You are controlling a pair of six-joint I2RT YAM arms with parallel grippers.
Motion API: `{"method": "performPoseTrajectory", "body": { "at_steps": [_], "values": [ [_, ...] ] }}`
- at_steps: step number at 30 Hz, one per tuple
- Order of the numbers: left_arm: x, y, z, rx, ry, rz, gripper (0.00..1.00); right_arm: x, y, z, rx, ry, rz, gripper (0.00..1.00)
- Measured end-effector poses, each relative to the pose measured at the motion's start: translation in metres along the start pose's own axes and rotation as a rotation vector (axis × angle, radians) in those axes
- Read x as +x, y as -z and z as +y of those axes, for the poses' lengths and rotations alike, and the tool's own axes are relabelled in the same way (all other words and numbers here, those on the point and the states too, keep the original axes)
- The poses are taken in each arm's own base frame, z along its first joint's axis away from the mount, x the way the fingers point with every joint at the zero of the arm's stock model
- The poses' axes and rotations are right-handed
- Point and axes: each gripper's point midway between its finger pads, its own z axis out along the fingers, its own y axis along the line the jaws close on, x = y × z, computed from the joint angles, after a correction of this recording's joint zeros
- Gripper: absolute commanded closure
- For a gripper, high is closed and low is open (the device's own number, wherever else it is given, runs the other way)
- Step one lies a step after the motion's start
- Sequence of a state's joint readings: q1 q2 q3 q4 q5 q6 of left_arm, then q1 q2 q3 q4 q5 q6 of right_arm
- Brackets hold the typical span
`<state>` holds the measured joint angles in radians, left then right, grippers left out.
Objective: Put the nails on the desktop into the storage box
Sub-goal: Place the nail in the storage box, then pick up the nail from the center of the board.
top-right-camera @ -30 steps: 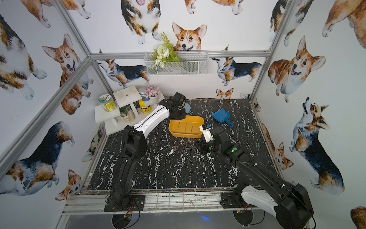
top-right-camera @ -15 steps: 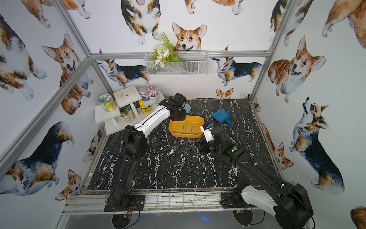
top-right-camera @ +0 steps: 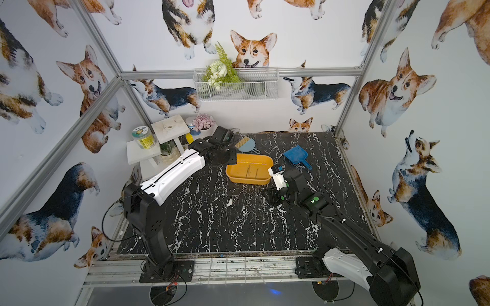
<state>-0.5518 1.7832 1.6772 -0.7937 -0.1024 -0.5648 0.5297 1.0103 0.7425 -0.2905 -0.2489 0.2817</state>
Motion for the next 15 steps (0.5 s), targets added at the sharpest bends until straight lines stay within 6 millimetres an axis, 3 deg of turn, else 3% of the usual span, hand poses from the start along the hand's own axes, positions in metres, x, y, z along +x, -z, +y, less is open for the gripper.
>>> {"method": "performPoseTrajectory", "body": {
  "at_steps": [7, 15],
  "values": [
    [0.056, 0.033, 0.039, -0.007, 0.043, 0.001, 0.40, 0.001, -0.001, 0.003, -0.018, -0.001, 0.010, 0.51],
    [0.110, 0.038, 0.070, -0.021, 0.096, 0.035, 0.39, 0.006, -0.005, 0.005, -0.040, -0.008, 0.033, 0.51]
  ]
}}
